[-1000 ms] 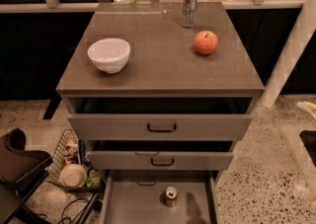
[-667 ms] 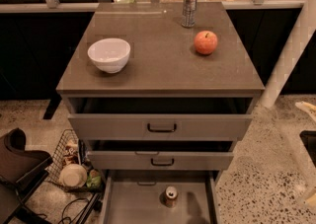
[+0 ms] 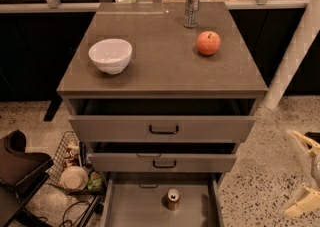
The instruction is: Pick orange can from bottom drawer and place on counter
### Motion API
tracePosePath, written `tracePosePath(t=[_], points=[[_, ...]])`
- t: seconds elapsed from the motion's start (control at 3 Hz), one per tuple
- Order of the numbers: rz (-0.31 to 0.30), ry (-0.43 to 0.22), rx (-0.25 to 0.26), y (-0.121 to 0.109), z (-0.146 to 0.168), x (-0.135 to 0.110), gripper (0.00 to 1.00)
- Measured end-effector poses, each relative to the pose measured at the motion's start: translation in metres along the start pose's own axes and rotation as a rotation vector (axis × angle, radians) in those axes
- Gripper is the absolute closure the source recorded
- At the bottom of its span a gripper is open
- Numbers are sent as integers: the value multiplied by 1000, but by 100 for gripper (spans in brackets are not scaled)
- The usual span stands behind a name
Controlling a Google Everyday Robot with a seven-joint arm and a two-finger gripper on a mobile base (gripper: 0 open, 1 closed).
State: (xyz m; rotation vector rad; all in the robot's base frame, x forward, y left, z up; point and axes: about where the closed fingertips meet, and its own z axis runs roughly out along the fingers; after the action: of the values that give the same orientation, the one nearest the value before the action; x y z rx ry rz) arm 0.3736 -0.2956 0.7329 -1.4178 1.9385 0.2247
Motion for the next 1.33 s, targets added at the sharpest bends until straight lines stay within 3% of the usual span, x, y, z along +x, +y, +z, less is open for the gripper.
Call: tracePosePath(t=[0.67,1.0,1.33], points=[[9,-59,-17,40,71,55,0],[-41,-143,-60,82,121,82,0],[-41,-143,-60,82,121,82,0]])
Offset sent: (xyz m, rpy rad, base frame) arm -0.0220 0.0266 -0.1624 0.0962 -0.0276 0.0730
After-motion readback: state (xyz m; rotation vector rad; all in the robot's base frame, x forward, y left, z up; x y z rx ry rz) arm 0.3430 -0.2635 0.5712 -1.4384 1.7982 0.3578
